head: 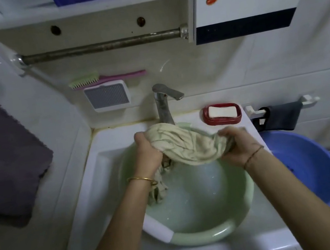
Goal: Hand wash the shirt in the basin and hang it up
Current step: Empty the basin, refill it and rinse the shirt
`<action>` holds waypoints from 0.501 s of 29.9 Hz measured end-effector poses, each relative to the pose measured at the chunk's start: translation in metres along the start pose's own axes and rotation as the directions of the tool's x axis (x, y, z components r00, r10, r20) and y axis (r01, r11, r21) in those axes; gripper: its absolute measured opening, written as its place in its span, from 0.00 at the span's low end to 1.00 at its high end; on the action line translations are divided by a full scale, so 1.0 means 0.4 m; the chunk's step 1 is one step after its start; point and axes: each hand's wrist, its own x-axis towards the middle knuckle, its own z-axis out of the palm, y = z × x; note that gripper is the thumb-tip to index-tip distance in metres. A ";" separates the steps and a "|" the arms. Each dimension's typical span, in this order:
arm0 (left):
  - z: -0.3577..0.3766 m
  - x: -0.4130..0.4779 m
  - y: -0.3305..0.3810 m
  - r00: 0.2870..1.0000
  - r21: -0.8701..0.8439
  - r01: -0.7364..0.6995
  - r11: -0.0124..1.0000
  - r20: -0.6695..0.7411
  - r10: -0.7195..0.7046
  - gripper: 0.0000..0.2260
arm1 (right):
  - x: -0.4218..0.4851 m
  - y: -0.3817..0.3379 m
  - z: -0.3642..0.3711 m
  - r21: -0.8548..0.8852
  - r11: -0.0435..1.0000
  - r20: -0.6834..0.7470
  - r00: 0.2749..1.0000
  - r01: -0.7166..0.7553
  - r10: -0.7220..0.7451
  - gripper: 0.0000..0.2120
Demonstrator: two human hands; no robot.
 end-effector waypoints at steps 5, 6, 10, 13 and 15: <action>-0.011 0.012 0.079 0.985 0.341 -0.079 0.937 0.173 0.021 0.16 | 0.070 0.095 -0.090 -0.932 0.331 -0.207 0.965 -0.146 -0.158 0.11; -0.015 0.014 0.097 0.978 0.375 -0.119 0.920 0.204 0.043 0.16 | 0.075 0.097 -0.105 -0.992 0.063 -0.121 0.950 -0.107 -0.289 0.14; -0.027 0.031 0.151 0.928 0.466 -0.279 0.840 0.355 0.112 0.12 | 0.055 0.082 -0.138 -0.915 -0.339 0.039 0.789 -0.218 -0.613 0.07; -0.021 0.028 0.180 0.876 0.504 -0.400 0.766 0.456 0.157 0.14 | 0.061 0.087 -0.187 -0.903 -0.278 -0.134 0.829 -0.328 -0.543 0.17; -0.014 0.025 0.197 0.844 0.507 -0.463 0.727 0.503 0.186 0.14 | 0.074 0.091 -0.225 -0.943 -0.109 -0.236 0.865 -0.313 -0.443 0.23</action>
